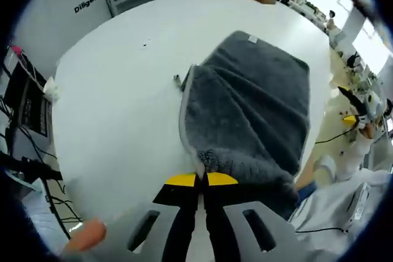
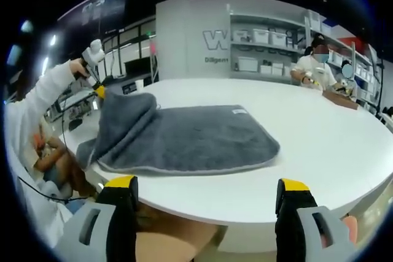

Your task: Open the folded towel by lifting each exposed corner and separating the folded layers until the towel lies flat within the target outline without major curled edges

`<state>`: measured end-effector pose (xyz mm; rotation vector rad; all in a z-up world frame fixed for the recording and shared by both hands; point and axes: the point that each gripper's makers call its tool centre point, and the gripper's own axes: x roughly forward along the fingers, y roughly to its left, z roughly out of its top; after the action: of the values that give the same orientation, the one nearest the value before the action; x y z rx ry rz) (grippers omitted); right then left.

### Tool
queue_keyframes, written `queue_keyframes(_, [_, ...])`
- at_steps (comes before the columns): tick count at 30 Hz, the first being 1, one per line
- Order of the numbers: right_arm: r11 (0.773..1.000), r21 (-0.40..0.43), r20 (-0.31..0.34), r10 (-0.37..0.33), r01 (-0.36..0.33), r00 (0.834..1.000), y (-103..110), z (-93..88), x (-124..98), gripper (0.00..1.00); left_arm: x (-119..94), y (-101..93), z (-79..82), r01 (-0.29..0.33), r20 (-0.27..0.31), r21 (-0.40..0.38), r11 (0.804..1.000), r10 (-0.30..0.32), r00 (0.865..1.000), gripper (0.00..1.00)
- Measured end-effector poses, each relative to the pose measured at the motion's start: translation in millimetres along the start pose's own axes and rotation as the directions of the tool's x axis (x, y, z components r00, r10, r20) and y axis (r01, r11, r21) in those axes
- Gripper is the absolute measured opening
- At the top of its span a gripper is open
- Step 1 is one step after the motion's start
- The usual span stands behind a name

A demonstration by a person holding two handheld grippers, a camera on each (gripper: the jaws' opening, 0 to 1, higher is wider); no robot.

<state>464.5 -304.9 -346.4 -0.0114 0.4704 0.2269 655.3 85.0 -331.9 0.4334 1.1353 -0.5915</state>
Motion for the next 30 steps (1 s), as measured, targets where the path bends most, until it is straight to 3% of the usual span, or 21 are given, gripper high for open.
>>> queue_keyframes(3, [1.0, 0.003, 0.004, -0.002, 0.002, 1.0, -0.7, 0.2, -1.1, 0.93, 17.5, 19.6, -2.1, -0.105, -0.049, 0.026, 0.994, 0.107, 0.993, 0.03])
queue_keyframes(6, [1.0, 0.004, 0.006, -0.002, 0.002, 1.0, -1.2, 0.9, -1.6, 0.93, 30.6, 38.6, -2.4, -0.211, -0.085, 0.081, 0.974, 0.218, 0.972, 0.03])
queue_keyframes(7, [1.0, 0.004, 0.007, -0.002, 0.002, 1.0, -1.0, 0.8, -1.7, 0.93, 36.4, 48.6, -4.0, -0.266, -0.111, 0.112, 0.957, 0.278, 0.954, 0.03])
queue_keyframes(8, [1.0, 0.003, 0.007, -0.001, 0.001, 1.0, -0.8, 0.9, -1.7, 0.93, 31.5, 76.0, -20.3, -0.304, -0.13, 0.14, 0.942, 0.321, 0.938, 0.03])
queue_keyframes(12, [1.0, 0.004, 0.008, 0.001, -0.001, 1.0, -0.5, 1.2, -1.4, 0.93, 47.1, 102.3, -20.0, -0.384, -0.16, 0.233, 0.893, 0.425, 0.891, 0.03])
queue_keyframes(17, [1.0, 0.001, 0.005, 0.005, -0.005, 1.0, 1.3, 0.4, -0.9, 0.92, 68.1, 122.7, -21.6, -0.436, -0.189, 0.315, 0.843, 0.506, 0.841, 0.03])
queue_keyframes(20, [1.0, 0.003, 0.009, 0.005, -0.005, 1.0, 1.6, 0.7, -1.2, 0.92, 73.6, 128.6, -23.2, -0.453, -0.19, 0.336, 0.826, 0.531, 0.826, 0.03])
queue_keyframes(21, [1.0, 0.003, 0.009, 0.005, -0.005, 1.0, 1.2, 0.8, -1.3, 0.92, 74.9, 132.9, -23.2, -0.466, -0.189, 0.349, 0.813, 0.549, 0.814, 0.03])
queue_keyframes(25, [1.0, 0.004, 0.006, 0.004, -0.004, 1.0, 0.6, 0.2, -1.0, 0.92, 80.3, 142.0, -24.0, -0.484, -0.185, 0.376, 0.79, 0.576, 0.796, 0.03])
queue_keyframes(28, [1.0, 0.004, 0.007, 0.005, -0.005, 1.0, 0.2, 0.7, -0.7, 0.93, 81.9, 149.4, -22.9, -0.505, -0.168, 0.415, 0.757, 0.609, 0.775, 0.03])
queue_keyframes(30, [1.0, 0.002, 0.005, 0.006, -0.006, 1.0, 0.7, 0.3, -0.4, 0.93, 84.5, 152.4, -22.2, -0.509, -0.159, 0.423, 0.749, 0.615, 0.773, 0.03])
